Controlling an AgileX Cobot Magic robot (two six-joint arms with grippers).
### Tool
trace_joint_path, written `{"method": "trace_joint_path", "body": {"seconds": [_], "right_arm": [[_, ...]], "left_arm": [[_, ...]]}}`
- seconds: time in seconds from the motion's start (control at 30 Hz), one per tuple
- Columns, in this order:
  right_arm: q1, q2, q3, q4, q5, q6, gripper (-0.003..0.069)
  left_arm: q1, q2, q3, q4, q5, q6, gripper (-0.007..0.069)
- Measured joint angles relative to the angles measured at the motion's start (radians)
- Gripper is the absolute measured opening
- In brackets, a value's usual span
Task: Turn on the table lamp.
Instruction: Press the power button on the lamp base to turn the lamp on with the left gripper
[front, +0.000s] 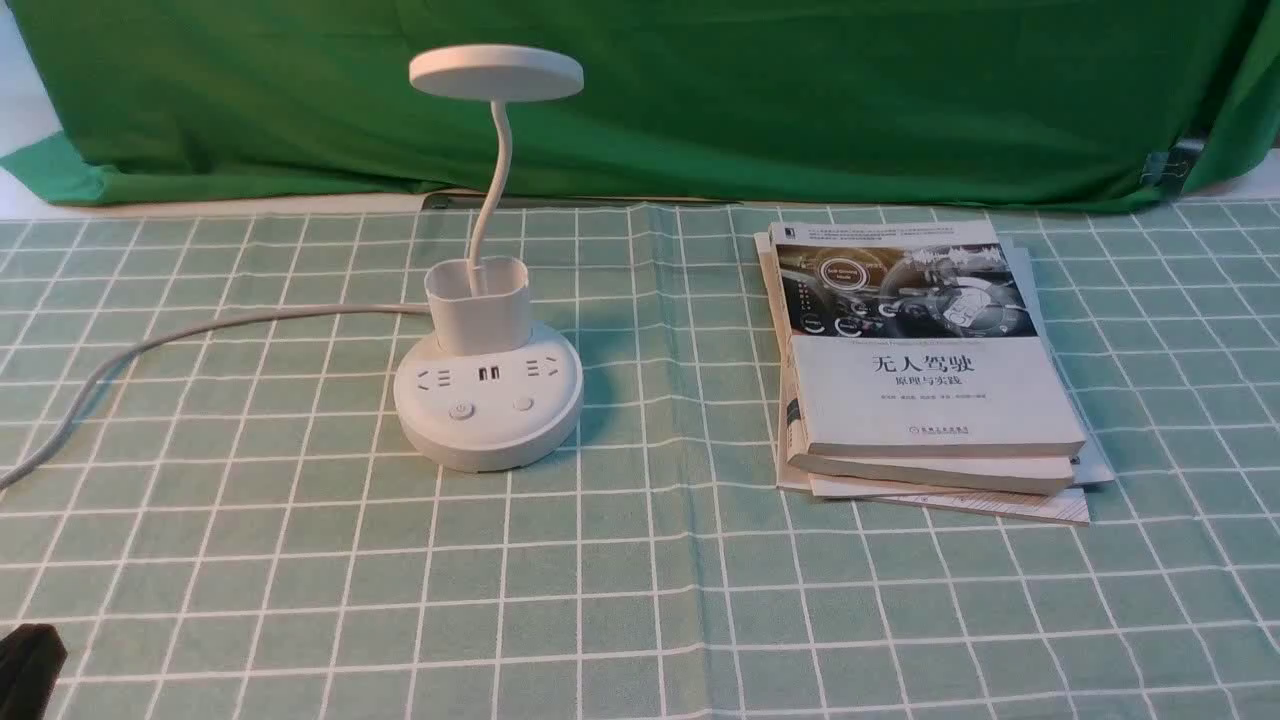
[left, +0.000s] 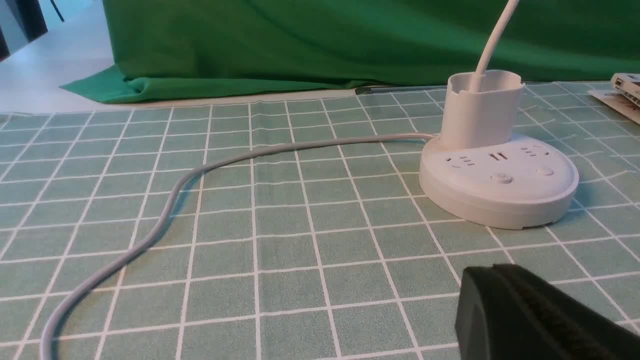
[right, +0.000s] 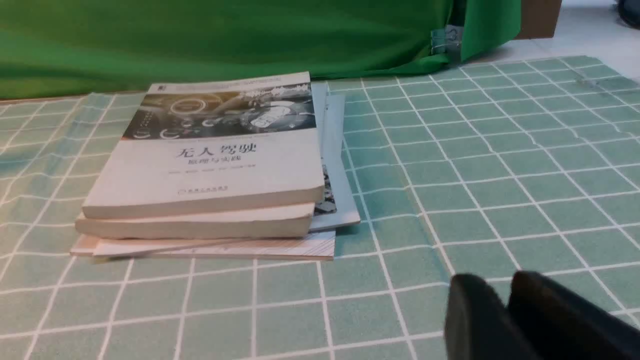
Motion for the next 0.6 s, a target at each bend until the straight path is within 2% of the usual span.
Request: {"method": "trace_joint_path", "body": {"seconds": [0.6], "right_arm": [[0.000, 0.000, 0.000, 0.000, 0.001, 0.002, 0.0214]], "left_arm": [[0.000, 0.000, 0.000, 0.000, 0.000, 0.000, 0.0002]]}}
